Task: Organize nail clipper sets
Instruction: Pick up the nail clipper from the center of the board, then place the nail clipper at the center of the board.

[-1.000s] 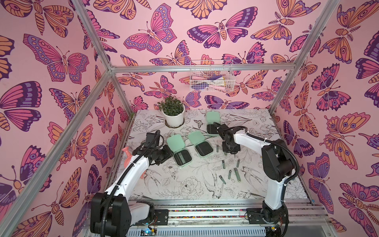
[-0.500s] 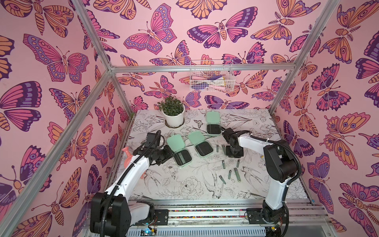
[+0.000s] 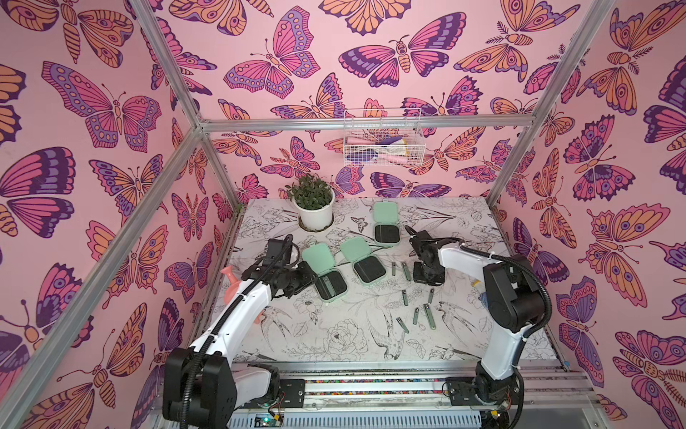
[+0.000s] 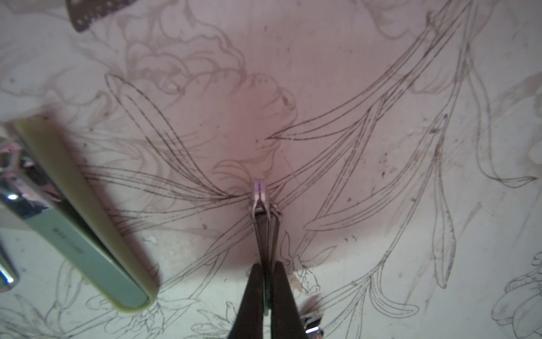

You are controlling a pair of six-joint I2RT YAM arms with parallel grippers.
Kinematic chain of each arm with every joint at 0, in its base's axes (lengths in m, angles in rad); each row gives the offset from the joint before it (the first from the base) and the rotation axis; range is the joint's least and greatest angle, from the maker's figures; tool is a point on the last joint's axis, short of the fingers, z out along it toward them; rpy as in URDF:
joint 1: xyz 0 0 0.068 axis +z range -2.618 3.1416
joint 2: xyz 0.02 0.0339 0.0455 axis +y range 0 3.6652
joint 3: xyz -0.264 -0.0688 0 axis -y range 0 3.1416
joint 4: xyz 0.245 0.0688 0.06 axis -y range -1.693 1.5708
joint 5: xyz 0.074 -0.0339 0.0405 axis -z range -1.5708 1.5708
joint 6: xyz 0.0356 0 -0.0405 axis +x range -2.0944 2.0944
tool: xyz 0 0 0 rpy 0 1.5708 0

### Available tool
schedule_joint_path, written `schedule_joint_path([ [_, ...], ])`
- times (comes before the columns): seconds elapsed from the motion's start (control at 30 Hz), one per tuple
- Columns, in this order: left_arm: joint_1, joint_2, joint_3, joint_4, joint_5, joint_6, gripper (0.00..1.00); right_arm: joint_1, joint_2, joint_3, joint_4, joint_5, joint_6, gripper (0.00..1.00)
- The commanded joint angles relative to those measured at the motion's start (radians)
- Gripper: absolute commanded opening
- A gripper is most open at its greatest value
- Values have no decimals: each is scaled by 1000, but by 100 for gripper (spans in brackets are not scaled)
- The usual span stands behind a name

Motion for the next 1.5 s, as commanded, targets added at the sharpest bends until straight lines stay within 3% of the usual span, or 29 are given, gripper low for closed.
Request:
schedule_joint_path([
  [0.0, -17, 12, 31, -3, 14, 2, 43, -4, 9, -51, 9, -26, -5, 0],
  [0.2, -58, 15, 77, -3, 47, 7, 54, 19, -98, -76, 9, 6, -103, 0],
  [0.37, -123, 59, 154, -2, 126, 10, 63, 186, -253, -99, 49, 18, -359, 0],
  [0.47, -181, 84, 204, 3, 151, -2, 63, 270, -350, -120, 85, -110, -454, 0],
  [0.6, -258, 124, 226, 72, 216, -42, 54, 288, -452, -134, 142, -387, -442, 0],
  [0.73, -310, 129, 184, 158, 204, -82, 49, 288, -543, -186, 243, -452, -343, 0],
  [0.83, -325, 114, 154, 178, 177, -99, 49, 303, -570, -183, 184, -248, -288, 0],
  [0.93, -326, 92, 136, 179, 154, -108, 49, 362, -545, -155, 47, 112, -290, 0],
  [1.03, -326, 79, 131, 179, 146, -117, 49, 394, -497, -141, -57, 388, -258, 0],
  [1.17, -326, 39, 122, 166, 119, -118, 49, 369, -364, -92, -281, 801, -71, 0],
  [1.3, -326, -23, 119, 127, 77, -101, 50, 245, -231, -67, -407, 835, 47, 0],
  [1.47, -324, -27, 136, 104, 89, -72, 50, 40, -159, -106, -282, 708, -28, 0],
])
